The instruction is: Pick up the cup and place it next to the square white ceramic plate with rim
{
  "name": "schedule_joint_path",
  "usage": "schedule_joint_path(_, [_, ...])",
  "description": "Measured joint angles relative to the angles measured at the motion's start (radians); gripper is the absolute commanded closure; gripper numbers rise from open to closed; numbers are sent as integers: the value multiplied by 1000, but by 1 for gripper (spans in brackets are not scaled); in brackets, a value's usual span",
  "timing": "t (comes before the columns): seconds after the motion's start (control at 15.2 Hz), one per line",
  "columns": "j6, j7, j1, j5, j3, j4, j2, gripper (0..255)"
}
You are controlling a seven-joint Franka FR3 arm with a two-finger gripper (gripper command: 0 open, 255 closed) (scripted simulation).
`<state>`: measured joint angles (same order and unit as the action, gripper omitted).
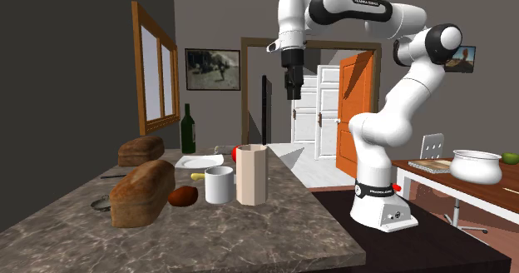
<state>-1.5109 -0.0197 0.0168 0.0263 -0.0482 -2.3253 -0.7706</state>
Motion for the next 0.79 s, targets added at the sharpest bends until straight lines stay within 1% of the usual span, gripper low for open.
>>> schedule_joint_path(0.13, [-14, 0, 1, 1, -2, -5, 9, 0])
schedule_joint_path(0.26, [-69, -1, 5, 6, -9, -26, 40, 0])
schedule_joint_path(0.53, [-213, 0, 12, 12, -24, -68, 134, 0])
schedule_joint_path(0.79, [-349, -3, 20, 18, -41, -80, 248, 0])
